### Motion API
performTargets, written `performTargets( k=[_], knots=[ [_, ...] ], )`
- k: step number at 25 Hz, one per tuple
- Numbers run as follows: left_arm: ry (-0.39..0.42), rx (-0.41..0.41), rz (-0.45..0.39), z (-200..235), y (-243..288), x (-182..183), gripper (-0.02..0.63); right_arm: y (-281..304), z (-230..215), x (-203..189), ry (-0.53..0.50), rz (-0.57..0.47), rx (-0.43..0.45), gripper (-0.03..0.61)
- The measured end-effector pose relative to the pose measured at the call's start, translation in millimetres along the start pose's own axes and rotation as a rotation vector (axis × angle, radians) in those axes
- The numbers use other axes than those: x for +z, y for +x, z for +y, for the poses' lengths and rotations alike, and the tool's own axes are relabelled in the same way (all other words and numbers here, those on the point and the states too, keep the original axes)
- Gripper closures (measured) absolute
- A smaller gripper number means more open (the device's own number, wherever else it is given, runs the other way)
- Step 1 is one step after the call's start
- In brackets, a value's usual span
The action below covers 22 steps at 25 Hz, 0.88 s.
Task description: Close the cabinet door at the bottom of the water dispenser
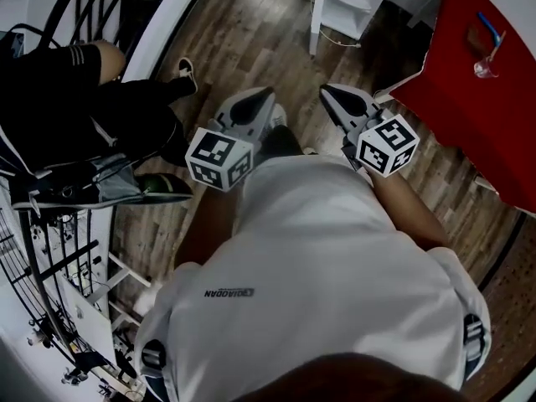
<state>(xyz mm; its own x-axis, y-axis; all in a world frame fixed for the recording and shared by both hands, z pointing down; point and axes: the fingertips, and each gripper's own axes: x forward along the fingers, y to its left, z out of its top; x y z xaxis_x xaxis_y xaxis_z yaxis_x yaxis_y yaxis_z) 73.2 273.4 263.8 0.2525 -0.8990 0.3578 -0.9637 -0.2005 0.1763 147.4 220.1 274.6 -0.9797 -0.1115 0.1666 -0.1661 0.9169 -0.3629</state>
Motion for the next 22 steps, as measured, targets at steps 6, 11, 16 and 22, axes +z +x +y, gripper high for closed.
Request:
performTargets(
  k=[6,11,16,22],
  knots=[
    [-0.019,-0.039,0.037,28,35,0,0.621,12,-35,1,0.031,0.014,-0.053,0.571],
    [-0.021,-0.068,0.053,48,58,2,0.621,19,-60,-7,0.072,0.025,-0.116,0.571],
    [-0.035,-0.112,0.077,68,69,3,0.621,39,-80,-3,0.097,0.034,-0.180,0.571],
    [-0.018,-0.161,0.096,97,96,7,0.621,82,-105,9,0.095,0.064,-0.214,0.571]
  ],
)
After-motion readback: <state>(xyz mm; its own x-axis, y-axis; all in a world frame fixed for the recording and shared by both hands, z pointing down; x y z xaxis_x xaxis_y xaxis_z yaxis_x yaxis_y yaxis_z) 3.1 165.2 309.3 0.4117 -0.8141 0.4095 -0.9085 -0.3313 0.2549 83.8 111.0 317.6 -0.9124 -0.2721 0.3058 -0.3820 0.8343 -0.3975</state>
